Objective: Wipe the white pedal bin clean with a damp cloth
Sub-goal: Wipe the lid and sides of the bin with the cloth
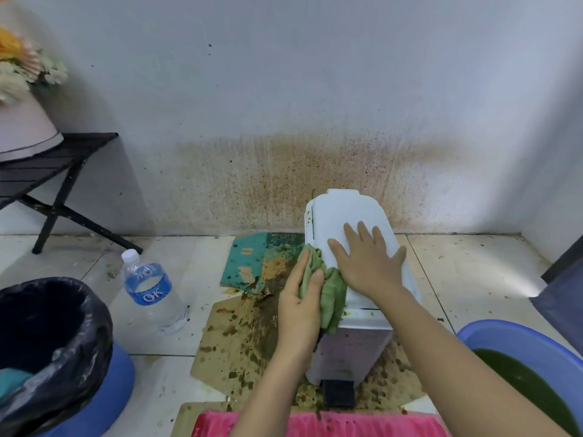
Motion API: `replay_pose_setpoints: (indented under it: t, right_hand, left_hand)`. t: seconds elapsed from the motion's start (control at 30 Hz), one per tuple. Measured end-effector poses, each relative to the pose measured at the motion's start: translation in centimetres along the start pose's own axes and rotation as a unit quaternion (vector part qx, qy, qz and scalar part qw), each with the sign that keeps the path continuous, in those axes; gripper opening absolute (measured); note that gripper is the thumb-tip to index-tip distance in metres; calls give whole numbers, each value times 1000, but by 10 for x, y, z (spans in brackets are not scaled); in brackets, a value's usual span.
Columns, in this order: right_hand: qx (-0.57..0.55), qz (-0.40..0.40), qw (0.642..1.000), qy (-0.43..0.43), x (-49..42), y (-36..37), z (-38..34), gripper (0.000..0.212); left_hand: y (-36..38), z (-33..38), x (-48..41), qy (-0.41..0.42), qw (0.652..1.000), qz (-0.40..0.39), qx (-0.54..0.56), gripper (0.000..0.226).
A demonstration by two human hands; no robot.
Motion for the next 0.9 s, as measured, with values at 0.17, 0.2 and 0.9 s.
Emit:
replay_pose_setpoints:
  t: [0.17, 0.2, 0.9]
  right_hand:
    - [-48, 10, 999, 24, -6, -16, 46, 71]
    - [-52, 8, 998, 29, -6, -19, 54, 73]
    - [-87, -5, 995, 41, -10, -29, 99, 59]
  left_hand:
    - [25, 0, -2, 18, 997, -70, 9, 45]
    - [34, -1, -4, 18, 998, -63, 2, 46]
    - [114, -2, -61, 34, 987, -100, -122, 60]
Point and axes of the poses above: each hand's wrist, its own x-axis away from the middle knuckle, its own y-axis out of the palm, z = x × y, the point moved 1 cm from there along -x, towards the middle knuckle, and after that the axes turned 10 degrees about z, right-handed, at the moved point
